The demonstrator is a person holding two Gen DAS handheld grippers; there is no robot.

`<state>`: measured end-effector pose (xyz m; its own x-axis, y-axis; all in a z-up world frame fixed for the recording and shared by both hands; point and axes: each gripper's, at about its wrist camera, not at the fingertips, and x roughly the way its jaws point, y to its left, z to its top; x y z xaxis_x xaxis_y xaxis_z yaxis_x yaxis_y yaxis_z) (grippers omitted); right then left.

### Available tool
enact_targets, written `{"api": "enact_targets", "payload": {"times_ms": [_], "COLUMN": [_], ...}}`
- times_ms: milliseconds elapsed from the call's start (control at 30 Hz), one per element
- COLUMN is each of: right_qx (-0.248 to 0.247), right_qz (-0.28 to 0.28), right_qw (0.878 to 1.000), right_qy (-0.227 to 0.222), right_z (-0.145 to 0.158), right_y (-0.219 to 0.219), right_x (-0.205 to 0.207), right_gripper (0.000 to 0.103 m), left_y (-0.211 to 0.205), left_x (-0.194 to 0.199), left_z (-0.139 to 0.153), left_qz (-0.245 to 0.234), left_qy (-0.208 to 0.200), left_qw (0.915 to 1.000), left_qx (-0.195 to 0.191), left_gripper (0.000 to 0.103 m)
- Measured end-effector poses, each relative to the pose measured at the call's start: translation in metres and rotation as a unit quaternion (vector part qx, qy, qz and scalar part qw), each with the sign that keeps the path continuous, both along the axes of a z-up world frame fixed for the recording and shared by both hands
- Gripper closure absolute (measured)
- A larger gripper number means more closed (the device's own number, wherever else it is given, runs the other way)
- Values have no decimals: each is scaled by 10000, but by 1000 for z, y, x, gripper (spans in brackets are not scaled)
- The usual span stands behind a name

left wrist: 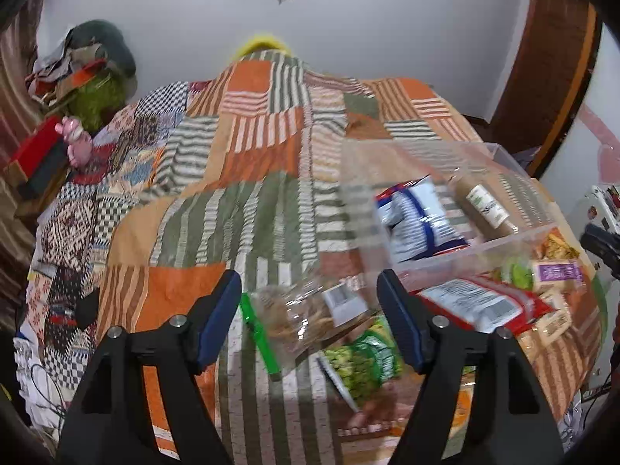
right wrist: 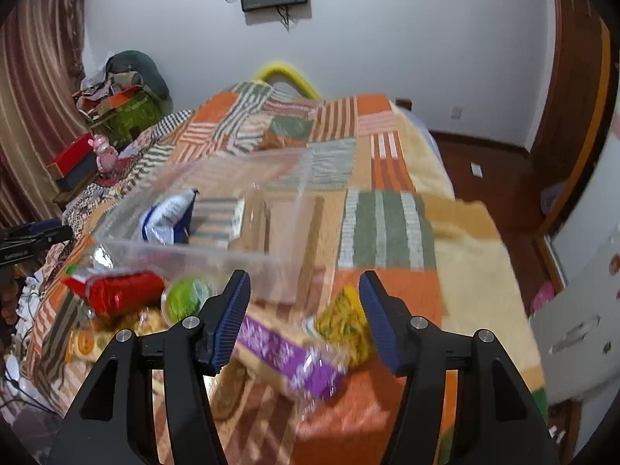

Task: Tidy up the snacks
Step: 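Grasp the bagged pastry with left tool while right tool grasps the yellow snack bag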

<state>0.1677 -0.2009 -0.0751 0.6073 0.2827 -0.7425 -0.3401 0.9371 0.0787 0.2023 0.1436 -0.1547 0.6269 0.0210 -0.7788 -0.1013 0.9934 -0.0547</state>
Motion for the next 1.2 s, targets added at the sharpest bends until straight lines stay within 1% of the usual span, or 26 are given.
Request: {"api": "enact_targets", "payload": {"times_ms": [33,133,200,333,467,533,600,667,733,767,800,833,867,900,933,967,1000,1067,1100,1133,1200], "right_qx": [-9,-44,-21,-145,-112,-142,-134,-173,-185,-167,-114,-87,-48,-22,45,104,141,161,153,126,78], "right_qz": [-11,-50,-64,-133,-292,-409,-518,-608,-641,-621,-590,-576,-533,-498,-460,-443,-417,-381,-361,-332,-315], "right_qw": [10000,9998,9996,9991,9990,9988,9983,9975,9966,9963,9958,9955,9953,9951,9949,9948,9948,9949,9953,9957,9965], "right_qy": [56,174,277,380,323,246,237,305,475,565,694,745,807,853,901,909,922,919,889,851,766], "right_z": [-4,-14,-21,-33,-30,-25,-25,-29,-37,-40,-46,-48,-51,-53,-55,-55,-55,-54,-53,-52,-51], "right_y": [0,-1,0,4,-2,-8,-13,-18,-24,-25,-26,-26,-26,-25,-25,-25,-23,-22,-21,-20,-18], "right_x": [-1,-6,-7,-3,0,5,8,14,18,19,20,19,18,16,15,14,13,11,9,6,5], "right_gripper": [46,42,41,41,41,41,41,41,41,41,43,47,49,54,59,61,65,68,71,72,76], "left_y": [2,8,9,11,8,6,3,0,0,0,-1,-1,-2,-3,-5,-7,-8,-11,-12,-14,-14], "left_x": [2,7,12,28,38,40,41,42,41,39,38,36,33,30,29,26,25,21,20,17,13], "left_z": [-5,-16,-23,-45,-65,-71,-73,-75,-76,-75,-75,-74,-73,-72,-70,-68,-67,-63,-61,-59,-55], "left_qz": [39,60,7,-25,-87,-125,-146,-141,-97,-90,-96,-136,-191,-214,-248,-294,-333,-341,-359,-382,-394], "left_qy": [19,62,126,382,599,579,515,457,418,382,355,319,285,272,239,195,192,180,158,140,140], "left_qw": [10000,10000,9999,9992,9980,9981,9985,9988,9991,9992,9993,9994,9994,9994,9994,9994,9992,9993,9992,9991,9991], "left_qx": [-1,-5,12,-79,-167,-171,-103,-67,-40,-27,-22,-51,-106,-90,-57,-33,-71,-14,16,103,113], "left_gripper": [23,17,15,14,14,8,6,6,7,9,14,24,27,32,41,45,57,60,70,72,73]}}
